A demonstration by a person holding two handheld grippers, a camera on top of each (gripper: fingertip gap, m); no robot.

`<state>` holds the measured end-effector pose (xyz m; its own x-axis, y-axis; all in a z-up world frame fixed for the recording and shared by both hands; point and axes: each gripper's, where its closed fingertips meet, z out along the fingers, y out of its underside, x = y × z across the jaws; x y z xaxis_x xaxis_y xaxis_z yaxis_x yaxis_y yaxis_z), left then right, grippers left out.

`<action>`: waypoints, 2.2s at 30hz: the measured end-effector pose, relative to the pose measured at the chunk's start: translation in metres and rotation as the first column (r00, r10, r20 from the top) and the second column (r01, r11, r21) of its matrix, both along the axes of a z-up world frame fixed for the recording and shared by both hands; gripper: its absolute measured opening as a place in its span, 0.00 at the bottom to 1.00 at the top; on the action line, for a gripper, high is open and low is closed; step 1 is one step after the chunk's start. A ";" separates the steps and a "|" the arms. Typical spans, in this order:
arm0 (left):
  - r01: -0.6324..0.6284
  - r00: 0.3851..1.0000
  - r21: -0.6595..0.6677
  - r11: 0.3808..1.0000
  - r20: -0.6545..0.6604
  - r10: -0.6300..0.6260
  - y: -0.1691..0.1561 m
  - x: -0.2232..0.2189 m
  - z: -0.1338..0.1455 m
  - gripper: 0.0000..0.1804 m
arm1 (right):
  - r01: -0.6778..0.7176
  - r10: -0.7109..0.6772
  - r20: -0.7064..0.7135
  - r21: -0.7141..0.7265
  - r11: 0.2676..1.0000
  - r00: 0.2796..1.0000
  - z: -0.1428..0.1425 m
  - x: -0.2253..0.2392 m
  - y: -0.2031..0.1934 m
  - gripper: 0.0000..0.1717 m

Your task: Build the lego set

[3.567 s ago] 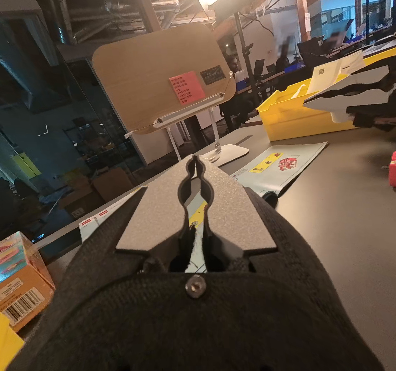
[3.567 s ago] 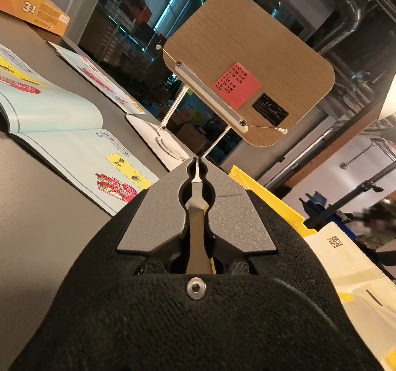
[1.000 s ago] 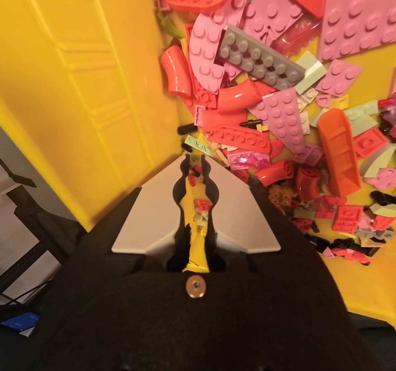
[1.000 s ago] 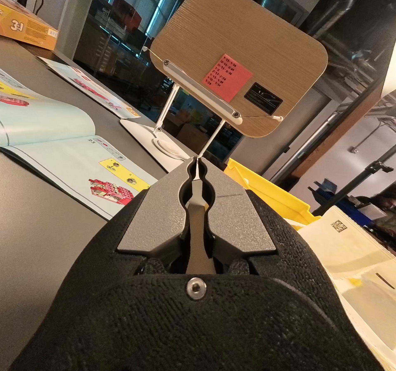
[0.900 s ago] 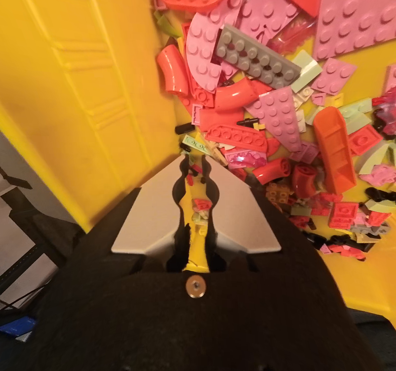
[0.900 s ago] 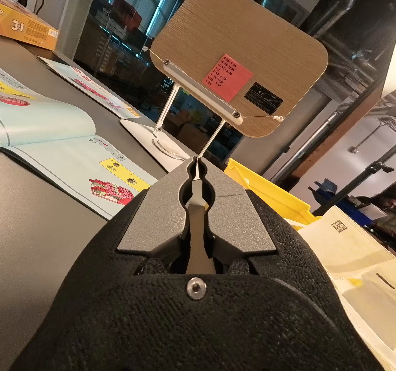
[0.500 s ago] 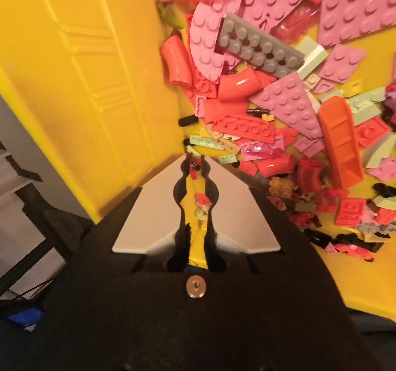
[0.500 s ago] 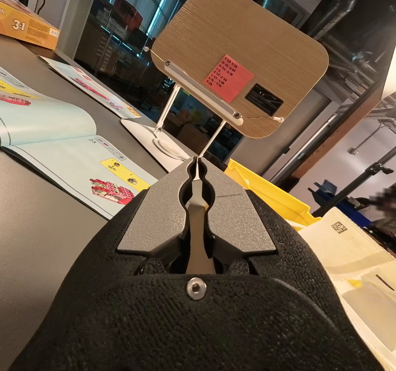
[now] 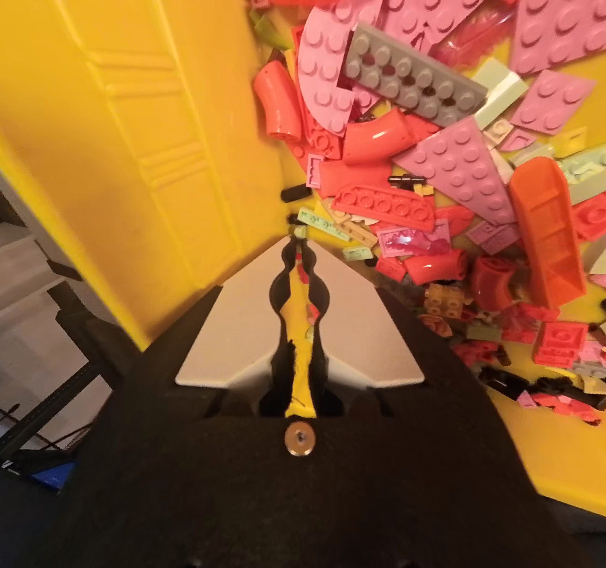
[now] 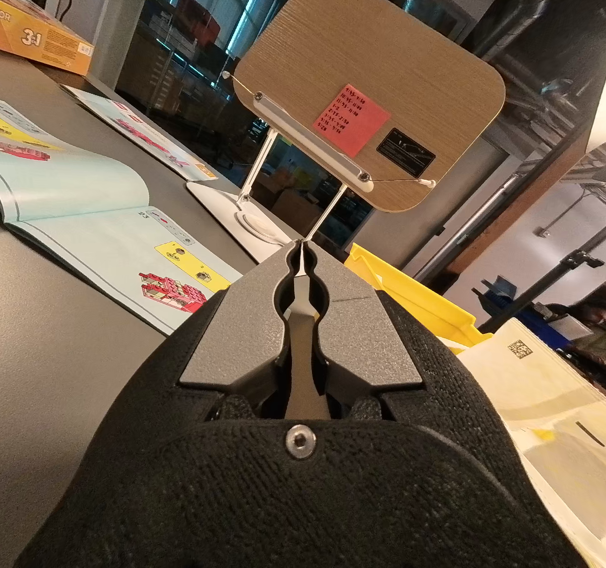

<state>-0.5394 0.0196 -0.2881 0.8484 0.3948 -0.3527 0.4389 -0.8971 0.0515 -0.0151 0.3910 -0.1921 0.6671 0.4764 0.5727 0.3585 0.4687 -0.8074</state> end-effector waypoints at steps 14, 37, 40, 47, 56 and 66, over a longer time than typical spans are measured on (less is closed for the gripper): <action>0.632 0.769 0.594 0.498 -0.402 -0.497 0.137 0.179 0.163 0.01 | 0.009 -0.008 -0.012 0.018 1.000 1.000 0.004 0.002 0.001 0.00; 0.898 -0.387 -0.306 -0.317 -0.892 -0.233 0.190 0.405 0.116 0.00 | -0.727 0.715 -0.387 -0.642 0.244 0.582 0.023 -0.117 -0.186 0.06; 0.888 -0.412 -0.333 -0.317 -0.881 -0.231 0.190 0.408 0.113 0.00 | -0.726 0.716 -0.381 -0.639 0.253 0.585 0.021 -0.120 -0.187 0.04; 0.898 -0.398 -0.323 -0.300 -0.886 -0.238 0.189 0.405 0.109 0.00 | -0.709 0.719 -0.335 -0.636 0.304 0.609 0.015 -0.123 -0.187 0.05; 0.885 -0.427 -0.369 -0.284 -0.886 -0.181 0.186 0.408 0.119 0.00 | -0.716 0.732 -0.303 -0.607 0.346 0.610 0.016 -0.124 -0.193 0.00; 0.881 -0.434 -0.375 -0.288 -0.882 -0.181 0.187 0.407 0.121 0.00 | -0.738 0.726 -0.355 -0.603 0.303 0.589 0.022 -0.120 -0.192 0.03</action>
<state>-0.1319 0.2067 -0.1673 0.0453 0.0648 -0.9969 -0.9908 0.1301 -0.0365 -0.1355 0.1993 -0.1697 -0.1475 0.9823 -0.1158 0.1321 -0.0964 -0.9865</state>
